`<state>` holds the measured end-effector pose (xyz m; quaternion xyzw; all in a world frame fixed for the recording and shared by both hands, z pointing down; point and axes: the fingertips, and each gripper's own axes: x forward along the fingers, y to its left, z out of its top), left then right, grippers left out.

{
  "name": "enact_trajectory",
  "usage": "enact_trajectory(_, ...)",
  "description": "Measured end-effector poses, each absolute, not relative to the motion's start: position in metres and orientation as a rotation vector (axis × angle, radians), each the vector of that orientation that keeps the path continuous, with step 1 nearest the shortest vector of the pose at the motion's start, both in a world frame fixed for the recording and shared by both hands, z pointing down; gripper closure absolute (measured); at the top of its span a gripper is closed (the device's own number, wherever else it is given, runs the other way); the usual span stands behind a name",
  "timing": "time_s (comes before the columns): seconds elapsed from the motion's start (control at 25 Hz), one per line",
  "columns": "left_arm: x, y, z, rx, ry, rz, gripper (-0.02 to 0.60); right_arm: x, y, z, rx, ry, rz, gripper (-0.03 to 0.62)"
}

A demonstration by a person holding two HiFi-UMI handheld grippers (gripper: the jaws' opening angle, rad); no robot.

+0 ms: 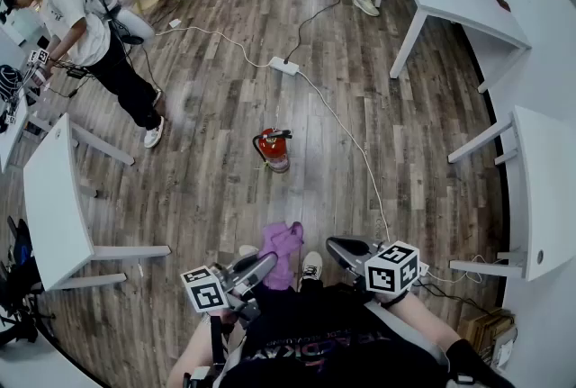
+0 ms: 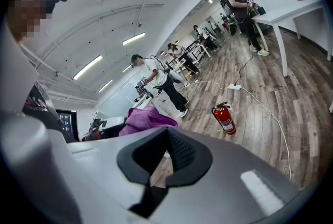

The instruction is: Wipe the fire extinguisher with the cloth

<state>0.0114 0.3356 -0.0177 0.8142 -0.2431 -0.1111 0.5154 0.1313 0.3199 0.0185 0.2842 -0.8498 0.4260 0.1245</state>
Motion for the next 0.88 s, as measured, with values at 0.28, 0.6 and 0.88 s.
enact_trajectory(0.28,0.0140,0.3352,-0.0172,1.951,-0.585,-0.271,0.534,0.1345,0.3193,0.0189,0.833,-2.476,1.248,0.591)
enact_trajectory(0.6,0.0141,0.3321,-0.0187,1.949,-0.577,-0.263,0.534,0.1336,0.3163,0.0152,0.839,-2.495,1.266,0.589)
enact_trajectory(0.88,0.0158,0.3298,-0.0235,1.964,-0.580,-0.256,0.534,0.1397,0.3114,0.0102,0.867,-2.524,1.286,0.589)
